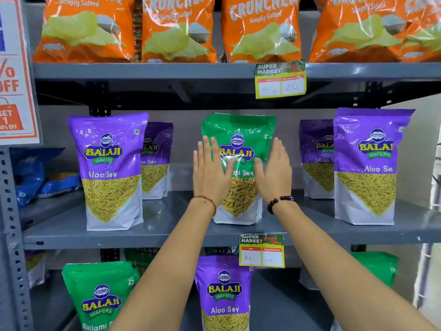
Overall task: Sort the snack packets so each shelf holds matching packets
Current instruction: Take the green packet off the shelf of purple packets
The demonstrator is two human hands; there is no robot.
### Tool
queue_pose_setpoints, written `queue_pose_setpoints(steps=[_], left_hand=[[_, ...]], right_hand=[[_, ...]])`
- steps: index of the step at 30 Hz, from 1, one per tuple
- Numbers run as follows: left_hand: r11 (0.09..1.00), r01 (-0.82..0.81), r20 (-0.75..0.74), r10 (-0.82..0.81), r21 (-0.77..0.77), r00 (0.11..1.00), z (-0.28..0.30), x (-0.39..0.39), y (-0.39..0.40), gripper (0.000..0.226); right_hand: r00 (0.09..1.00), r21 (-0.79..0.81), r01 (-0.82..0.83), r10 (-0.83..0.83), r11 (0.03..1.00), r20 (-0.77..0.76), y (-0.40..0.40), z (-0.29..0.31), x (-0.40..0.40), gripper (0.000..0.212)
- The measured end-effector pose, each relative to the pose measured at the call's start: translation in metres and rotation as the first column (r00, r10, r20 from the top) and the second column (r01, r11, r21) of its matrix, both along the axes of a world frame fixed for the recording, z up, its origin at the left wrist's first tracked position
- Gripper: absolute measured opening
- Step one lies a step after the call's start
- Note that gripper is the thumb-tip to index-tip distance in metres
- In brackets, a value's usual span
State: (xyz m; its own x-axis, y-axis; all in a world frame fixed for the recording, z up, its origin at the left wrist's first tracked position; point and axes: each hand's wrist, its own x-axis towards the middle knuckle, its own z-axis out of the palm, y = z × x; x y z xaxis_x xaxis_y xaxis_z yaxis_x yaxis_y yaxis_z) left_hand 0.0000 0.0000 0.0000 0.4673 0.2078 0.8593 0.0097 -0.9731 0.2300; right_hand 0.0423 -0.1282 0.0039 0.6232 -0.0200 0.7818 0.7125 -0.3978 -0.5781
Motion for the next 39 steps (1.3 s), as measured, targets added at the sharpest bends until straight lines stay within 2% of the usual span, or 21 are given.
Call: queue_pose_setpoints(steps=[2,4,6,8,10,12,14,17,22,24,27,30,33,35,37,39], left_hand=[[0.98,0.078,-0.069,-0.092,-0.185,0.993,-0.002,0.003,0.001,0.073],[0.885,0.18,-0.129,-0.257,-0.429,0.958,-0.005,0.004,0.003,0.077],[0.751,0.246,-0.108,-0.389,-0.613,0.915,-0.008,0.005,0.002,0.078],[0.68,0.3,-0.032,-0.429,-0.669,0.903,-0.008,0.003,0.004,0.071],[0.665,0.35,0.059,-0.418,-0.66,0.906,-0.008,-0.001,0.007,0.051],[0.67,0.366,0.093,-0.406,-0.646,0.909,-0.009,-0.006,0.009,0.042],[0.672,0.377,0.106,-0.408,-0.637,0.907,-0.01,-0.012,0.013,0.041],[0.668,0.416,0.126,-0.438,-0.617,0.89,-0.013,-0.025,0.016,0.041],[0.651,0.509,0.244,-0.458,-0.562,0.855,-0.018,-0.055,0.003,0.047],[0.661,0.522,0.27,-0.452,-0.538,0.85,-0.018,-0.068,-0.006,0.04],[0.672,0.535,0.279,-0.459,-0.512,0.844,-0.018,-0.089,-0.024,0.034],[0.66,0.556,0.282,-0.483,-0.506,0.829,-0.025,-0.105,-0.047,0.039],[0.621,0.587,0.28,-0.525,-0.52,0.804,-0.042,-0.118,-0.071,0.043],[0.61,0.584,0.256,-0.541,-0.535,0.801,-0.064,-0.119,-0.086,0.047],[0.584,0.563,0.223,-0.551,-0.584,0.804,-0.092,-0.116,-0.099,0.051],[0.553,0.534,0.181,-0.566,-0.639,0.804,-0.125,-0.111,-0.111,0.049]], right_hand=[[0.953,0.128,-0.163,0.19,0.978,-0.237,0.001,0.002,0.006,0.069],[0.849,0.216,-0.271,0.339,0.938,-0.405,0.002,0.0,0.016,0.077],[0.773,0.254,-0.347,0.429,0.903,-0.467,0.003,-0.004,0.018,0.076],[0.761,0.275,-0.391,0.476,0.879,-0.441,0.003,-0.006,0.015,0.067],[0.767,0.298,-0.406,0.5,0.864,-0.403,0.002,-0.008,0.013,0.06],[0.779,0.329,-0.404,0.51,0.854,-0.365,0.0,-0.008,0.011,0.052],[0.768,0.369,-0.427,0.546,0.826,-0.334,-0.005,-0.008,0.007,0.043],[0.781,0.332,-0.464,0.556,0.821,-0.284,-0.017,-0.012,-0.003,0.037],[0.801,0.341,-0.484,0.565,0.806,-0.198,-0.033,-0.017,-0.029,0.029],[0.796,0.346,-0.504,0.581,0.791,-0.169,-0.044,-0.018,-0.04,0.023],[0.79,0.353,-0.519,0.595,0.779,-0.151,-0.066,-0.023,-0.056,0.023],[0.77,0.355,-0.548,0.622,0.758,-0.142,-0.093,-0.031,-0.074,0.024],[0.74,0.364,-0.553,0.643,0.749,-0.198,-0.122,-0.047,-0.09,0.027],[0.713,0.373,-0.537,0.643,0.757,-0.278,-0.142,-0.067,-0.094,0.038],[0.704,0.379,-0.474,0.601,0.795,-0.379,-0.16,-0.091,-0.093,0.047],[0.693,0.361,-0.39,0.528,0.847,-0.491,-0.176,-0.12,-0.089,0.04]])
